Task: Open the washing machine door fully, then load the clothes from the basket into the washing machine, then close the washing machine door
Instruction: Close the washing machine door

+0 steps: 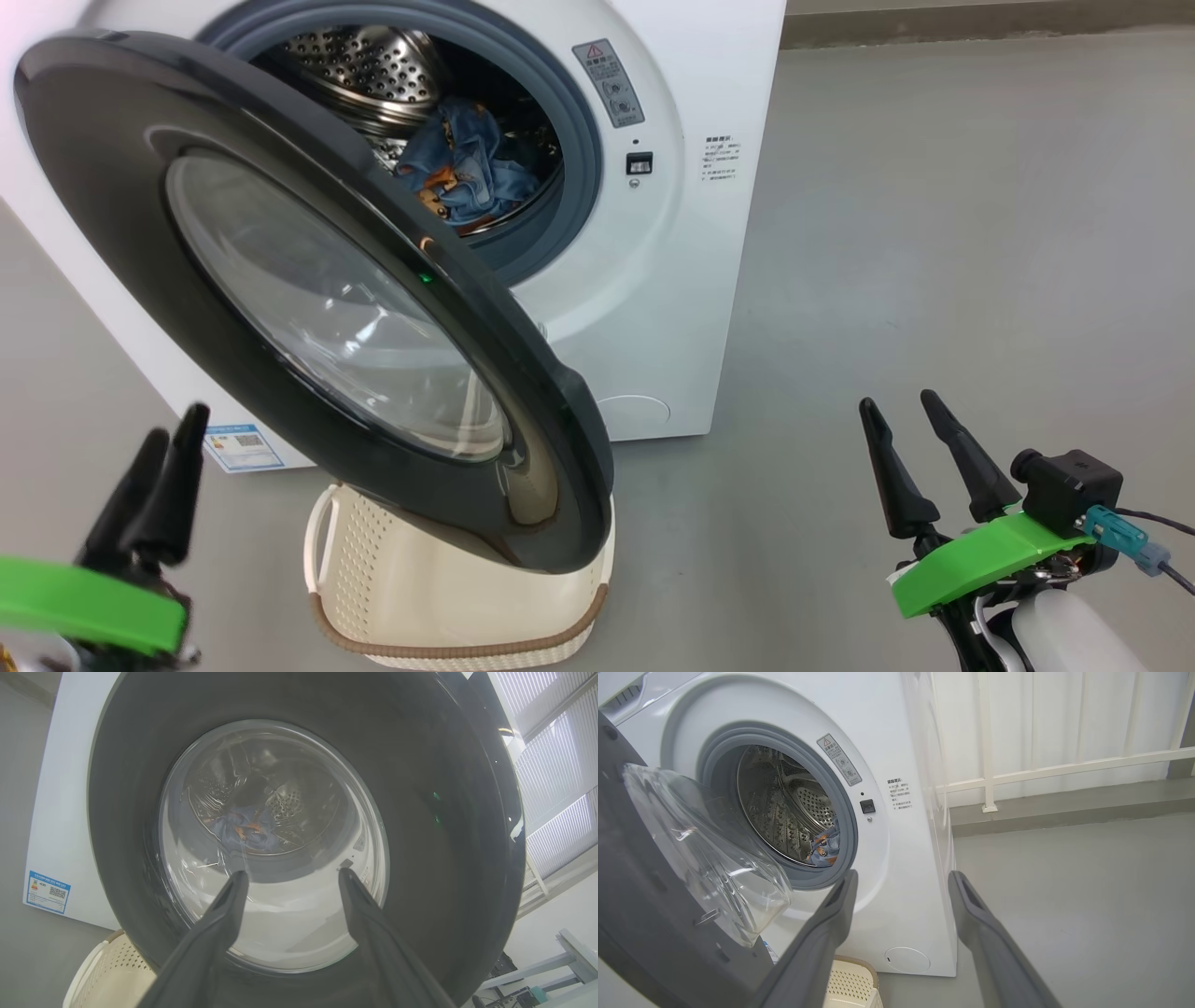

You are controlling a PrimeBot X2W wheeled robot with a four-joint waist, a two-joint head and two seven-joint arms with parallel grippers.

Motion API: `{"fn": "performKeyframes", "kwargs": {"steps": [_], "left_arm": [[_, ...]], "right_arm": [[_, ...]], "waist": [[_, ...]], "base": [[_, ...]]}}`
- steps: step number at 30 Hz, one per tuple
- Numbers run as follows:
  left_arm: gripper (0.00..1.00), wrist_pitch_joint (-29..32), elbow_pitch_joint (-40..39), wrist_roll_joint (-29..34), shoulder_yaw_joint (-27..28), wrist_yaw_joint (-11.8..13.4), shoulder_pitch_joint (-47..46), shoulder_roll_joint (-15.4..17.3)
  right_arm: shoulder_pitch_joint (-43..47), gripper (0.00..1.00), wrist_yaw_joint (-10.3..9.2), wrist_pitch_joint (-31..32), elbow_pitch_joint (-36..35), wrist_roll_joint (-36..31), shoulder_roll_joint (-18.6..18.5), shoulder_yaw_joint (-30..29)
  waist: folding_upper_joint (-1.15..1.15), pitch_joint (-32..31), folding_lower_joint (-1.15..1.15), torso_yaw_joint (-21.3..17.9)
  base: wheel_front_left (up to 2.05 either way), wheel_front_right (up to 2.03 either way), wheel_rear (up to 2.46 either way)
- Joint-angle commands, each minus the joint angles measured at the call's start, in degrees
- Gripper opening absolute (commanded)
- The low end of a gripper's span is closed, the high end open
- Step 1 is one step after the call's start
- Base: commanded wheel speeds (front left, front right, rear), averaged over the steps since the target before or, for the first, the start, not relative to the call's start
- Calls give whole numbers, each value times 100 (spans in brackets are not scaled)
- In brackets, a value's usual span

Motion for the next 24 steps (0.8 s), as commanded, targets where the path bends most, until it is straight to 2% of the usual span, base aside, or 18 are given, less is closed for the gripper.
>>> {"fn": "performKeyframes", "kwargs": {"steps": [1,5,12,16,24], "left_arm": [[100,-308,-141,215,122,-74,12,139],[100,-1212,-19,885,-199,-84,305,209],[100,-2633,452,1634,-541,-87,504,274],[100,-3051,728,1884,-723,-87,540,278],[100,-3510,1173,2470,-920,15,551,357]], "right_arm": [[-125,100,26,-46,-166,-93,-49,85],[-122,100,26,-46,-190,-106,-64,54],[-133,100,26,-46,-225,-132,-83,63],[-125,100,26,-46,-226,-116,-116,83],[-121,100,26,-46,-195,-107,-152,105]], "waist": [[0,6,0,1],[0,20,0,7],[0,6,0,19],[0,-35,0,22],[0,-80,0,13]], "base": [[0,0,0],[0,0,0],[0,0,0],[0,0,0],[0,0,0]]}}
